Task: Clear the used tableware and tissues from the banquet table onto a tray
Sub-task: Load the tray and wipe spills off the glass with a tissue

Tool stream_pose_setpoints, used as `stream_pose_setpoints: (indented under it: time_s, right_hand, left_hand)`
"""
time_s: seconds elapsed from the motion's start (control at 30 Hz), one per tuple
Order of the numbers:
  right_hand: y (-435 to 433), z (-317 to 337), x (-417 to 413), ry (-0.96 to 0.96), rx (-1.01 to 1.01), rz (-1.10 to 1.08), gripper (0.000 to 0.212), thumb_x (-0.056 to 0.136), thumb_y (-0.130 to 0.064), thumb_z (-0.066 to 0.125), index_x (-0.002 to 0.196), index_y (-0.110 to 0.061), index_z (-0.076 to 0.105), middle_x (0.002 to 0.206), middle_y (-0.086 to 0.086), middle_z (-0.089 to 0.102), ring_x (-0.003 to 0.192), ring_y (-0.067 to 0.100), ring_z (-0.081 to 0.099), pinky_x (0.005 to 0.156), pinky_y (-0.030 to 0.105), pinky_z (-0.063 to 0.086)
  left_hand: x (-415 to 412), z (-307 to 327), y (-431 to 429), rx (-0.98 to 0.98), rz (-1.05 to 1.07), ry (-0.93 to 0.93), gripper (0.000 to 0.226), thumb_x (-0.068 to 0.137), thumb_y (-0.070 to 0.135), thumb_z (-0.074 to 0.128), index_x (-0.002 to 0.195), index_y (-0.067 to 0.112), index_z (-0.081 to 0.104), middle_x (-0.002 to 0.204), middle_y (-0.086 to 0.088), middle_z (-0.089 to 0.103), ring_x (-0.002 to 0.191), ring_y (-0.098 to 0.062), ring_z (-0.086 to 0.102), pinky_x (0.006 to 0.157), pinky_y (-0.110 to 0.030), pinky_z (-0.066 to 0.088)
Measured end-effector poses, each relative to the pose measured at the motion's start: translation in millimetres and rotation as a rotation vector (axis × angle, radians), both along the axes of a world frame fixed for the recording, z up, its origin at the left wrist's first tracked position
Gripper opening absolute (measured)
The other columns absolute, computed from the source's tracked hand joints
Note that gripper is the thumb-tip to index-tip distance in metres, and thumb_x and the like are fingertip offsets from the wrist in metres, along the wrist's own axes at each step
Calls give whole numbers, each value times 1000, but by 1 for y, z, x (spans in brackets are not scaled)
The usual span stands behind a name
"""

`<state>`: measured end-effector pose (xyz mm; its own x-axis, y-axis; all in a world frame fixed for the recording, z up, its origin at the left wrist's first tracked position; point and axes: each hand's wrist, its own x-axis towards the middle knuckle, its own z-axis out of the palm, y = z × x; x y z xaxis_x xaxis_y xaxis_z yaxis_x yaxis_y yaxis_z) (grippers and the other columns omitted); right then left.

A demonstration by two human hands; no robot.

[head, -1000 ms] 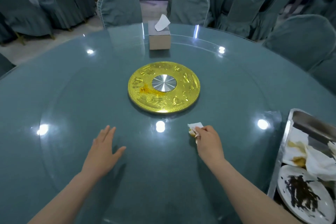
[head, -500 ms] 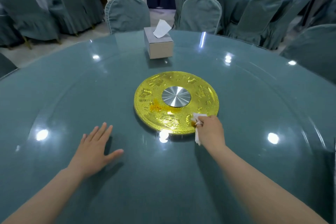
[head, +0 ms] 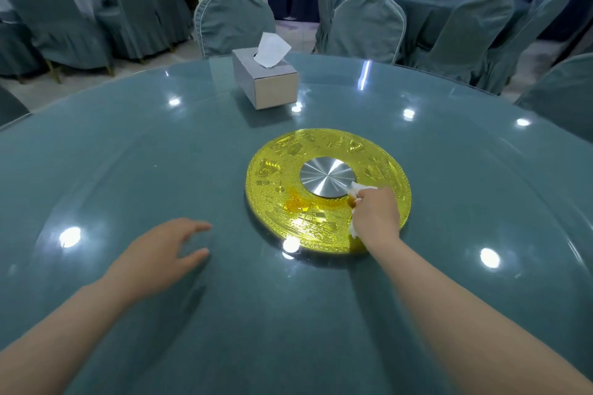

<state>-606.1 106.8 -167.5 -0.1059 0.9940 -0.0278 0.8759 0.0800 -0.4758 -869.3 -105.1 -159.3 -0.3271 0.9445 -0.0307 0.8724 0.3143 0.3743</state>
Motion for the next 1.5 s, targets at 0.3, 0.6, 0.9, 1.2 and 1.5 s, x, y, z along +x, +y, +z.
stream_pose_setpoints:
  time_s: [0.3,0.6,0.9,1.2,1.5]
  right_hand:
    - [2,1,-12,-14,105,84,25,87,6,44,87,-7,65,109,18,52,78,21,43,46,17,17]
    - [-40,-6,-77,-55,167,382,27,90,-2,51,105,-12,70,114,8,51,93,24,55,67,25,31]
    - [-53,-2,-43,-41,106,639,34,89,-3,52,111,-20,72,112,3,57,104,23,50,77,28,40]
    - [-94,11,-1,134,-64,705,35,89,0,52,106,-20,75,106,0,62,99,18,57,80,19,37]
    - [1,16,-35,186,83,168,41,91,4,49,126,-12,62,126,8,62,106,24,58,83,32,46]
  left_hand:
    - [20,-39,-11,-195,152,218,93,68,80,-4,149,35,-15,159,8,-18,146,-14,-15,117,-46,-6]
    - [57,-37,-22,-214,226,232,93,68,77,-11,150,32,-16,158,5,-21,146,-17,-19,117,-48,-7]
    - [81,-33,-26,-218,278,198,95,68,76,-11,151,30,-13,160,3,-19,147,-20,-17,117,-50,-4]
    - [92,-34,-28,-202,302,197,85,82,73,5,152,27,-10,160,1,-16,147,-21,-15,117,-51,-3]
    - [86,-37,-28,-173,299,195,84,81,73,3,152,29,-10,160,3,-16,147,-20,-15,117,-50,-5]
